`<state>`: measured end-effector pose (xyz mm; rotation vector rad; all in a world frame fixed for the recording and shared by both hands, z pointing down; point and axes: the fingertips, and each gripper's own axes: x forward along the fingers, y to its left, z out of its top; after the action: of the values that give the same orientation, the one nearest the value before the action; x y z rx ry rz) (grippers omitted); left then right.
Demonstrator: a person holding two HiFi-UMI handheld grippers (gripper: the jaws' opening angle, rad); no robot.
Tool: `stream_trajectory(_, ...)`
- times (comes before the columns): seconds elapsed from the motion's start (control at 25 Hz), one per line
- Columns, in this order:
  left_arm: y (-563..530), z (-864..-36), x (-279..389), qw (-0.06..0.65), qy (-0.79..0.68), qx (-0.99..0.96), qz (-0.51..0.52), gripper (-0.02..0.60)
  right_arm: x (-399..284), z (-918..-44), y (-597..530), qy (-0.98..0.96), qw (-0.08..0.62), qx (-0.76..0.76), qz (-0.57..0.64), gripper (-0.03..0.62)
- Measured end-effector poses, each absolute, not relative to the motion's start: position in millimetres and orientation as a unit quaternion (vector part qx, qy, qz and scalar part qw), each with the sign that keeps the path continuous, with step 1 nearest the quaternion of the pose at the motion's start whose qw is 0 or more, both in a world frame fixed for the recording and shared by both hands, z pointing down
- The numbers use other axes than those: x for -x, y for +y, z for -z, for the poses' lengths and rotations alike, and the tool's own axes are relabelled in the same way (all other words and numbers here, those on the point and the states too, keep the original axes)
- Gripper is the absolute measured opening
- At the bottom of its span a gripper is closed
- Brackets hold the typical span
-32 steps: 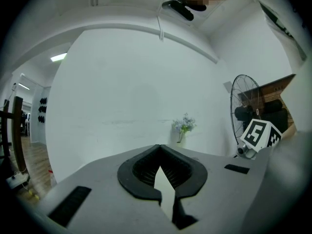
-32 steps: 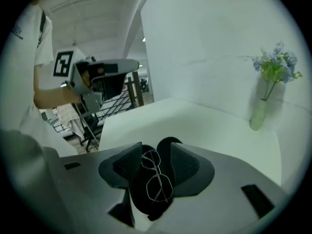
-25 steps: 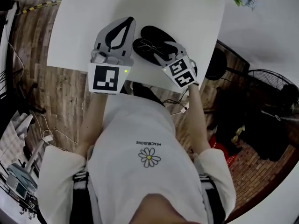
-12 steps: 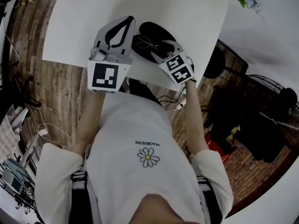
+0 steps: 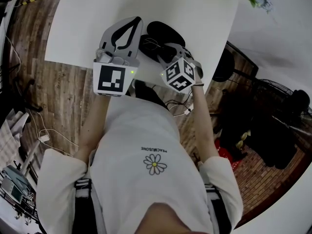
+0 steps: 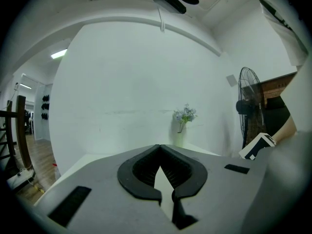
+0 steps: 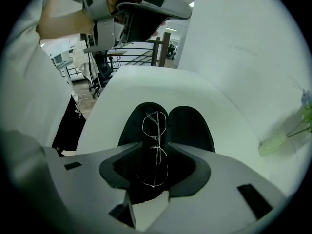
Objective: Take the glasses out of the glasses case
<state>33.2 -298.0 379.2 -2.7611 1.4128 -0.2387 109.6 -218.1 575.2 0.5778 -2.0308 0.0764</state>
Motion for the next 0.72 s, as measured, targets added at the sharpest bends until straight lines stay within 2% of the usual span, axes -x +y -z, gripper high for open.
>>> stream_trajectory(0.2, -294, -377, -28, 0.020, 0.455, 0.887, 0.078, 0.016, -112, -572, -214, -0.822, 0.511, -0.251, 0.003, 0.136)
stream_trajectory(0.28, -292, -376, -25, 0.020, 0.457, 0.886, 0.075, 0.017, -114, -570, -214, -0.810, 0.525, -0.259, 0.038, 0.063)
stream_trajectory(0.36, -291, -376, -22, 0.022, 0.457, 0.886, 0.074, 0.017, -115, -570, -214, -0.810, 0.520, -0.269, 0.031, 0.051)
stream_trajectory(0.68, -289, -380, -9, 0.010, 0.458, 0.886, 0.077, 0.017, -114, -579, -216, -0.835, 0.420, -0.278, -0.220, 0.052)
stream_trajectory(0.72, -288, -381, -8, 0.010, 0.457, 0.886, 0.080, 0.015, -114, -577, -216, -0.837, 0.406, -0.271, -0.245, 0.075)
